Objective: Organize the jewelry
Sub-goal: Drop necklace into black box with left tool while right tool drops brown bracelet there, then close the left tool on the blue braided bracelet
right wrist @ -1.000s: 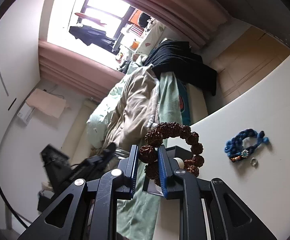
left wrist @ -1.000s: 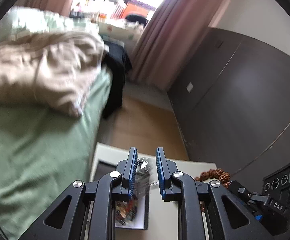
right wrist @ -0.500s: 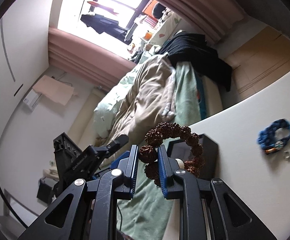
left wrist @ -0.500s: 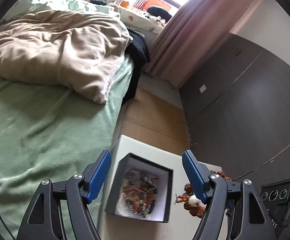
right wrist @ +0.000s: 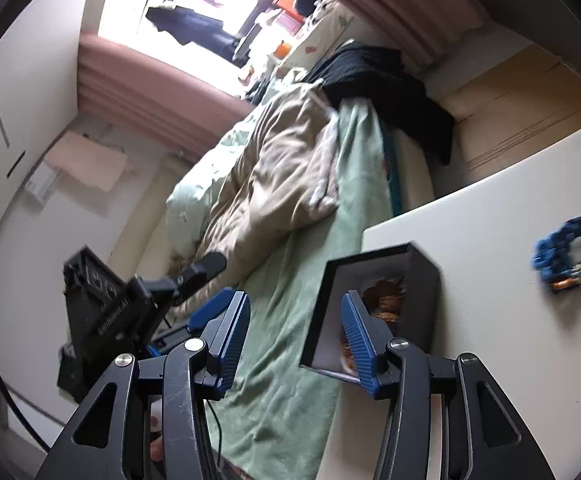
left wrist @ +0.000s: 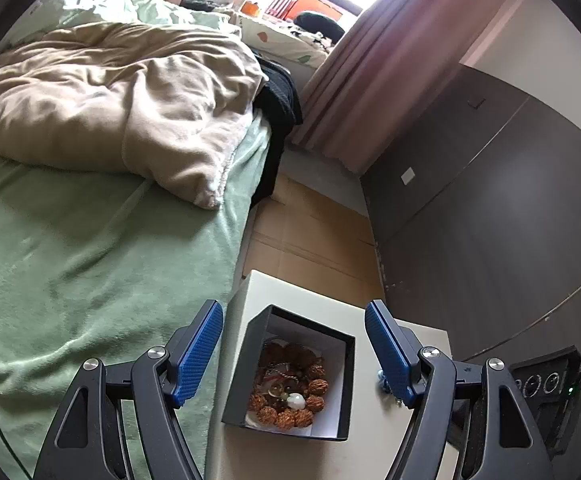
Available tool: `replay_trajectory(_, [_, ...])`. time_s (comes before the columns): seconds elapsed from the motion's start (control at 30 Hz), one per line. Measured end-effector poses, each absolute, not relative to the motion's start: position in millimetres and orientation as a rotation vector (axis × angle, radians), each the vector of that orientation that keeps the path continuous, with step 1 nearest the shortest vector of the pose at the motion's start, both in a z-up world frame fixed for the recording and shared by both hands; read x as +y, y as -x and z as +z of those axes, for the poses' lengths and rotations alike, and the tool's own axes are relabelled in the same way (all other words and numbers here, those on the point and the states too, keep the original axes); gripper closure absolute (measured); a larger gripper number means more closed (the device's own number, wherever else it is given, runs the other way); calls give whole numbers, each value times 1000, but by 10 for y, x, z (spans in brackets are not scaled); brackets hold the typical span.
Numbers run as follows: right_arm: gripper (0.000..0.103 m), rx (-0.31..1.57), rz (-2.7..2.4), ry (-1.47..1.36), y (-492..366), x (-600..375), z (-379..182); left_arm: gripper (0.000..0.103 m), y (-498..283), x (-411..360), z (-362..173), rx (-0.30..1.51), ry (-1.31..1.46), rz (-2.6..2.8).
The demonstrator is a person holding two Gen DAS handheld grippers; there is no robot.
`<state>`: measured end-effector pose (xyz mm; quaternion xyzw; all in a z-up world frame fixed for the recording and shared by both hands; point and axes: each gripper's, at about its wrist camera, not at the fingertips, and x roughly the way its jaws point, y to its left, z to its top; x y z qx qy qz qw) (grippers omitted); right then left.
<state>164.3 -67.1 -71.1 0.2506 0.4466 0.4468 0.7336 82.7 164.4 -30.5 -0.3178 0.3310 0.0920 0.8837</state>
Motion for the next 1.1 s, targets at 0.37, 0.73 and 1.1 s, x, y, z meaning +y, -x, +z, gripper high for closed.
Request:
replay_trajectory(0.37, [52, 962, 761, -566, -1810, -1568, -630, 29, -1056, 1161, -276, 716, 567, 125])
replay_trajectory(0.73, [52, 1018, 541, -510, -1943, -2049, -701, 29, -1312, 507, -356, 758, 450, 38])
replay_trajectory(1.1, [52, 1065, 385, -517, -2021, -2439, -800, 29, -1603, -40, -610, 841, 344, -58])
